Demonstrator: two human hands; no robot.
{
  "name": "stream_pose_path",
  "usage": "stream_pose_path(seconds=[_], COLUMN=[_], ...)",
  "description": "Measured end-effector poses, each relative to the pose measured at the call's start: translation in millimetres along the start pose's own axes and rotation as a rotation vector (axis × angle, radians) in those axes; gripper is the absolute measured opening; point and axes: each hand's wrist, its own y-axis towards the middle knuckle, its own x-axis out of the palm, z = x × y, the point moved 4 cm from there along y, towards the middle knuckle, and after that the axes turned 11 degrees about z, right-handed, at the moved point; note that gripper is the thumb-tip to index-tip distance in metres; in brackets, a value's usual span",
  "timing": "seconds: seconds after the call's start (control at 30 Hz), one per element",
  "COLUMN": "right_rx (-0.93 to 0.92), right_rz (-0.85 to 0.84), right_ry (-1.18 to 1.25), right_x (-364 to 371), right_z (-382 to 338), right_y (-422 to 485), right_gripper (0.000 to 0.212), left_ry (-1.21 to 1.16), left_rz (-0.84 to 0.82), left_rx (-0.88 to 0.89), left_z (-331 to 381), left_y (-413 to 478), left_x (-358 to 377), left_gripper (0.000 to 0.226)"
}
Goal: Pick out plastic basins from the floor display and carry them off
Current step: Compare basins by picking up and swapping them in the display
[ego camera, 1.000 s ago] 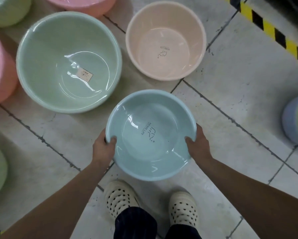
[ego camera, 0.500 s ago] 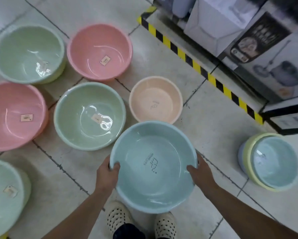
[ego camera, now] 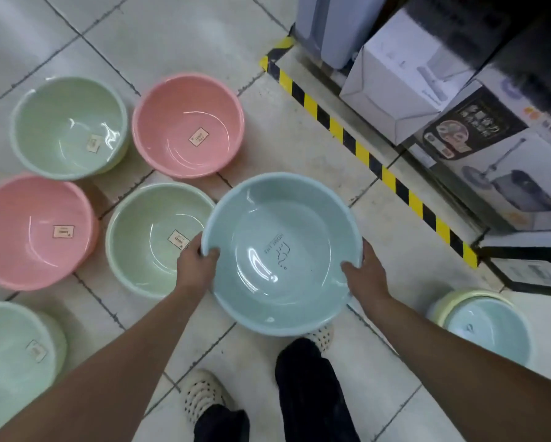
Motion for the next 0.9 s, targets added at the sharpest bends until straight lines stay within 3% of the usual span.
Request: stream_pose_path(seconds=[0.27,0.5,0.73,0.9], right_rx=[-0.02,-0.05,-0.047,-0.004], right_rz=[0.044,0.084,0.106,0.143], right_ry=[-0.018,-0.054,-0.113,-0.118], right_x=[55,102,131,140], right_z=[6,32,70,92], right_y=[101,170,202,212], right_gripper=[0.06,0.06,0.055,0.055], left_ry=[0.045,0.173,0.13,0.144], left_rz=[-0.041,-0.067,-0.05,-0.051], left_rx=[-0.04,0.044,-0.074,-0.099], left_z=[-19,-48,-71,-90], left_y=[78,131,160,164], left_x=[71,125,165,187], left_gripper=[0.045,0.033,0.042,0.03])
